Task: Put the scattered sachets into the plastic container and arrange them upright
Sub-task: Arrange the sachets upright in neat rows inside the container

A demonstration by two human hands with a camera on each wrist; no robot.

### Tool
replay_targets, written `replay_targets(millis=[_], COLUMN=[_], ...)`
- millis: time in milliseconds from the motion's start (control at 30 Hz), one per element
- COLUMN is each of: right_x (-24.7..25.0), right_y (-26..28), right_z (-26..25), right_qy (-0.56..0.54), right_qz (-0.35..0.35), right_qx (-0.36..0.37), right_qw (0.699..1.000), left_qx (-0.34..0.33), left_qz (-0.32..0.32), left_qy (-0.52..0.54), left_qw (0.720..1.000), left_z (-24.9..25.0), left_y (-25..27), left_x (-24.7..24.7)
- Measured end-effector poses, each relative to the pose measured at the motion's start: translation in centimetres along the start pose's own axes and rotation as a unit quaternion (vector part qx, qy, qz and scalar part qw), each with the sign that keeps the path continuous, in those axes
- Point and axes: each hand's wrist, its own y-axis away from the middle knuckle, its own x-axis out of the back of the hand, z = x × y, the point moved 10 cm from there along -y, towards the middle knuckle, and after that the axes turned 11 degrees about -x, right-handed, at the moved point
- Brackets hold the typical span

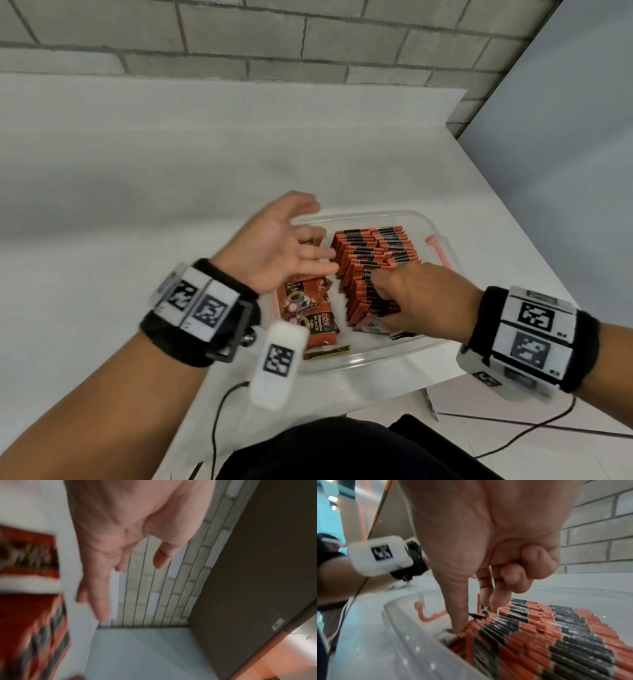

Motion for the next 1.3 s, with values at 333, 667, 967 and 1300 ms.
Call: replay_targets(millis=[333,667,967,1300], right_x=[-3.9,-5.3,-6.0,-5.9], right_y=[-1.7,-5.5,-5.8,-6.9], right_z=[-3.9,-6.7,-5.3,-6.7], right_qy=[-0.51,-0.481,-0.566,-0.568], right_qz=[-0.216,-0.224,-0.213,-0.207], right_qx=[-0.196,-0.205,-0.281,-0.234], right_qw=[0.809,0.822,0.745,0.761], left_qx=[-0.051,-0.075,-0.074,-0.077], left_qz=[0.09,0.065,0.06,0.056], left_qy=[-0.278,-0.216,-0.218,-0.206], left_qw=[0.955,0.971,0.971,0.974], left_z=[0.5,-1.5,-2.0,-2.1], left_y=[0.6,0.2,0.0,0.0], left_x=[9.9,9.4,9.6,9.7])
